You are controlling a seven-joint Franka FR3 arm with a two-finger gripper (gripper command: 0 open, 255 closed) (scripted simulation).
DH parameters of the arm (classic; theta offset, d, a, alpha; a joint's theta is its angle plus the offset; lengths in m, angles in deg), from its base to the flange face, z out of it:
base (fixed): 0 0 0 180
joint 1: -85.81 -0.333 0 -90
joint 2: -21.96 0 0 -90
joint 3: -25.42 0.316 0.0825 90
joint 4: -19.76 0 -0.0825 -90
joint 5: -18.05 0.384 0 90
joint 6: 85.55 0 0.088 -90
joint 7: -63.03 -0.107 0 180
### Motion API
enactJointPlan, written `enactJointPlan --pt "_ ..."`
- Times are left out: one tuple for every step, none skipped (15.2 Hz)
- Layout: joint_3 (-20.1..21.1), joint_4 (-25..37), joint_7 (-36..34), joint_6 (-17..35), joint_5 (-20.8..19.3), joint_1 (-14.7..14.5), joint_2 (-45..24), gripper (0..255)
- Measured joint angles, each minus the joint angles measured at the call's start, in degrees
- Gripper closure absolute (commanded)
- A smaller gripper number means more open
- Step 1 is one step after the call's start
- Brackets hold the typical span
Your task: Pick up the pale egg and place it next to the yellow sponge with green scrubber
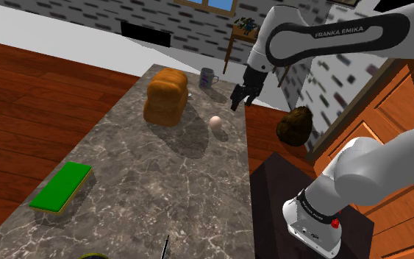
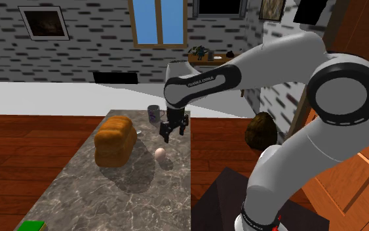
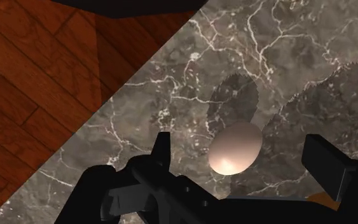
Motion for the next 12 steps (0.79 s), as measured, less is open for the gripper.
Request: enactJointPlan --pt "-0.1 0.1 0.0 1.7 0.6 -0.2 -1.7 0" --pt "0.0 0.1 -0.2 3.9 1.4 -0.6 -3.7 0" --pt "-0.1 0.2 0.0 6.1 2.2 -0.8 -5.9 0" --pt "-0.1 0.1 0.1 8.3 3.0 -1.0 -7.8 0" --pt "-0.2 0.4 0.4 10.3 3.9 -1.3 -10.0 0" --pt "-0.1 0.9 0.3 12.0 4.8 -1.7 -12.0 0" --pt "-0.1 1.2 0.6 13.7 5.7 -2.0 -13.9 0" --pt "-0.1 1.6 0.8 14.9 6.4 -2.1 -15.5 0" --pt "-0.1 1.6 0.9 15.7 6.7 -2.2 -16.2 0" --pt "-0.1 1.3 1.1 16.5 7.0 -2.3 -16.6 0" --pt "0.0 0.9 1.1 17.4 7.3 -2.5 -17.1 0" --pt "0.0 0.8 1.2 18.2 7.5 -2.6 -17.8 0"
